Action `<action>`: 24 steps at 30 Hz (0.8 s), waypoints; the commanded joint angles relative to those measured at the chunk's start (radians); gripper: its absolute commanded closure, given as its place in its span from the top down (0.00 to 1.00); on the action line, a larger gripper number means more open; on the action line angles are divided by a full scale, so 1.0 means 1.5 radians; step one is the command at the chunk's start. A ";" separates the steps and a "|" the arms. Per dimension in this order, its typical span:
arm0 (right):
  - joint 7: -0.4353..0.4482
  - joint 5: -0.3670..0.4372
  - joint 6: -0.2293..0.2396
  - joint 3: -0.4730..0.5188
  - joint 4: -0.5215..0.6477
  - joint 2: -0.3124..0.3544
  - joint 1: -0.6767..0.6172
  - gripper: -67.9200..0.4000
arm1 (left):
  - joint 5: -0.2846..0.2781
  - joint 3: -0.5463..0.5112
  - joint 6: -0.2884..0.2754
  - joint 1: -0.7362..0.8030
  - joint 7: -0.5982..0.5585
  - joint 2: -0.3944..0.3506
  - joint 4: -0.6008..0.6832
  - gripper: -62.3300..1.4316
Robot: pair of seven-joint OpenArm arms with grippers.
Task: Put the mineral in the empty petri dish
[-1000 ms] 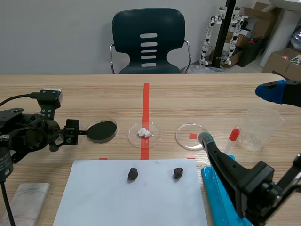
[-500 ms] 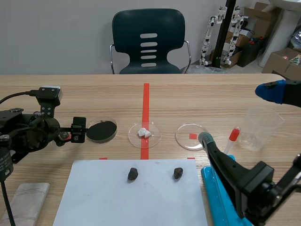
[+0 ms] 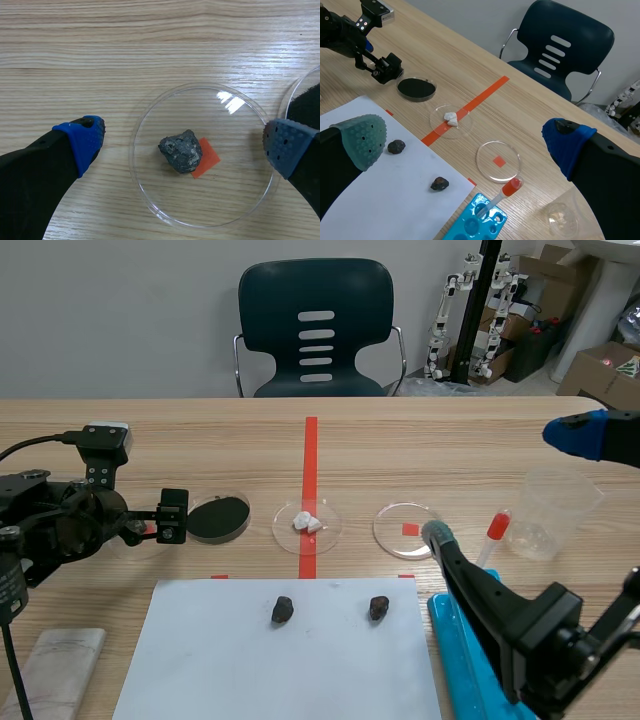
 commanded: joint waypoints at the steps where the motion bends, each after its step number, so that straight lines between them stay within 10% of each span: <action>1: 0.010 0.005 -0.004 0.004 0.012 -0.002 0.006 1.00 | 0.000 -0.006 0.001 -0.011 -0.007 -0.001 0.011 1.00; 24: 0.010 0.005 -0.004 0.004 0.012 -0.002 0.006 1.00 | 0.000 -0.006 0.001 -0.011 -0.012 -0.001 0.011 1.00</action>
